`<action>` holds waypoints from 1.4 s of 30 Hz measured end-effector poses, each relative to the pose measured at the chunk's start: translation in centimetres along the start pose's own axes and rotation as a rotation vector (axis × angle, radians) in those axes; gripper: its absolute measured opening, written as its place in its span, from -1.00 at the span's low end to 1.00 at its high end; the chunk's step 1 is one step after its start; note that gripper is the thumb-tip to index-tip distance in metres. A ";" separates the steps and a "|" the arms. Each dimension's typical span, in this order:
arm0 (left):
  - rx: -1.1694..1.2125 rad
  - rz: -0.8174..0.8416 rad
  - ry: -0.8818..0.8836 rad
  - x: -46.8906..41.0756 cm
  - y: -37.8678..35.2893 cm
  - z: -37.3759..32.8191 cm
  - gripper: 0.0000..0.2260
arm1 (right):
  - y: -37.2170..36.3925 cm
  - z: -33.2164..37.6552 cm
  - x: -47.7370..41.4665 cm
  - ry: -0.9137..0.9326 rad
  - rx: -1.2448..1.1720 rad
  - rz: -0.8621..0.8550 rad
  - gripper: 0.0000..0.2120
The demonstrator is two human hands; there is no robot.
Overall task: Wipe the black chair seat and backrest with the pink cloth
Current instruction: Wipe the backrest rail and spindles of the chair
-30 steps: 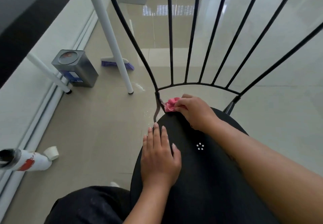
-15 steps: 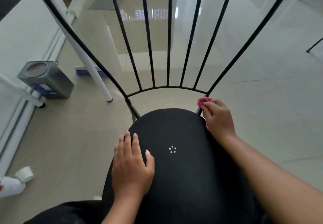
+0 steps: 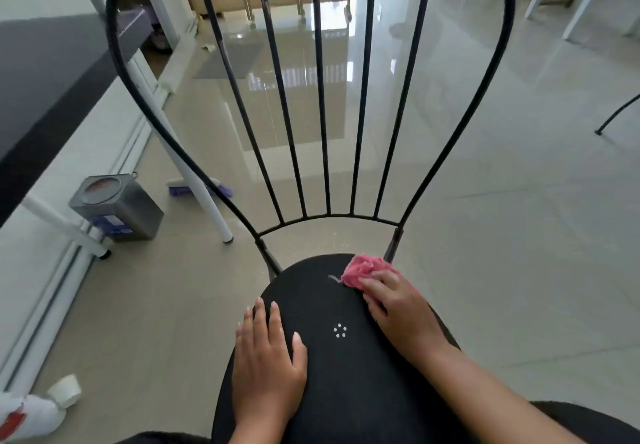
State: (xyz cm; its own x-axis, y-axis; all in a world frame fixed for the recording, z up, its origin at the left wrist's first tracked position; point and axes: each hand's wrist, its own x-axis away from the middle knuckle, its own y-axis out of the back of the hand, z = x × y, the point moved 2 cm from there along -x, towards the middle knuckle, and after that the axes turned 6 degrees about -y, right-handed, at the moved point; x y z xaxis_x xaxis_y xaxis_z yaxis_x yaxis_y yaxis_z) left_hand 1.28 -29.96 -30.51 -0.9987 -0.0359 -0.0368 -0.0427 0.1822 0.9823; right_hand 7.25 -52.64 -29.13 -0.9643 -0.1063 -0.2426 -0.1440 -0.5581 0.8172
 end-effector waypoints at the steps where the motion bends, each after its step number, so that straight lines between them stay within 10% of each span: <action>1: 0.005 -0.017 0.001 0.0 0.0 0.1 -0.40 | -0.3 0.3 0.9 0.010 -0.009 0.018 -0.65; 8: 0.117 -0.073 -0.064 -4.8 5.3 0.6 -0.56 | -0.9 0.0 1.4 0.058 0.158 -0.088 -0.69; 21: 0.767 -0.889 0.116 -18.4 32.2 0.6 -0.61 | 20.8 21.6 -19.0 0.554 0.022 -0.347 -0.67; 31: 1.343 -0.276 0.167 -24.4 33.6 4.9 -0.45 | 21.0 31.4 -29.9 0.759 0.283 -0.292 -0.72; 42: 1.515 -0.121 0.110 -24.0 30.8 6.1 -0.62 | 18.7 30.0 -31.8 0.802 0.478 -0.096 -0.69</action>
State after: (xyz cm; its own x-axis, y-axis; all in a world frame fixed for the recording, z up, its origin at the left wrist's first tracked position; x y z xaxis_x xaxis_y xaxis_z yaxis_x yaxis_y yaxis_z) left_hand 23.79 -17.53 -0.53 -0.9831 -0.1822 -0.0199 -0.1779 0.9746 -0.1361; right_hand 28.56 -35.01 9.53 -0.5279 -0.7123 -0.4626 -0.4623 -0.2159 0.8600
